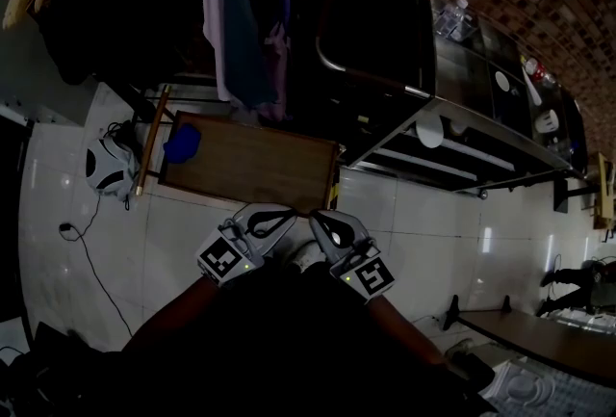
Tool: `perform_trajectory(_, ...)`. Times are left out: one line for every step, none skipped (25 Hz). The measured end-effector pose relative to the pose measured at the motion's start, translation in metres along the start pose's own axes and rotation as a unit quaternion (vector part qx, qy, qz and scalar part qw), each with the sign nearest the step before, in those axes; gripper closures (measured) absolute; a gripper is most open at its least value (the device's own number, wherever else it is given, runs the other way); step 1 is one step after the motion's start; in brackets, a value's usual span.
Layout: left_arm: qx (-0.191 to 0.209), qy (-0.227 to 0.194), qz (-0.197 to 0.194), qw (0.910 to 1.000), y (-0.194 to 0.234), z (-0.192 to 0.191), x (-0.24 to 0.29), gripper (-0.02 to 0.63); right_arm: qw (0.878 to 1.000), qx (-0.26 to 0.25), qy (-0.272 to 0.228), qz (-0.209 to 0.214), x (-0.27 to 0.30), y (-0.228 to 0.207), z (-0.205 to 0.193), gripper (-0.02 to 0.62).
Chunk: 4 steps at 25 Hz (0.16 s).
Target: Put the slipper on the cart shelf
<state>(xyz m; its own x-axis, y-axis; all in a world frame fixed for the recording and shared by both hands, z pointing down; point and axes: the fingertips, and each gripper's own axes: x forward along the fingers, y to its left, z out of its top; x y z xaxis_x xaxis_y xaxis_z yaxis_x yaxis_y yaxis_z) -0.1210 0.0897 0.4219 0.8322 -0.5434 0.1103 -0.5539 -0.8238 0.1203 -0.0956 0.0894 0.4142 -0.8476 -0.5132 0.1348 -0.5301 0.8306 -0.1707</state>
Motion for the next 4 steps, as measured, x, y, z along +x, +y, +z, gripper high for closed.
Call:
perform_trajectory(0.0,-0.001,0.0,1.0,0.0001,0.001,-0.0001,0.6,1.0,0.001,0.0,-0.001,-0.0002,0.0003,0.0003,0.595)
perform_trajectory(-0.003,-0.004,-0.001,1.0,0.0002,0.0032,0.0002,0.6,1.0,0.002,-0.001,-0.002,-0.0004,0.0006,0.0008,0.595)
perform_trajectory(-0.008,-0.006,-0.002,0.9999,0.0004,0.0061,0.0008,0.6,1.0,0.002,-0.001,-0.002,-0.0006,0.0008,0.0014,0.595)
perform_trajectory(-0.014,-0.009,-0.002,0.9999,0.0006,0.0092,0.0016,0.6,1.0,0.003,-0.001,-0.003,-0.0008,0.0009,0.002,0.595)
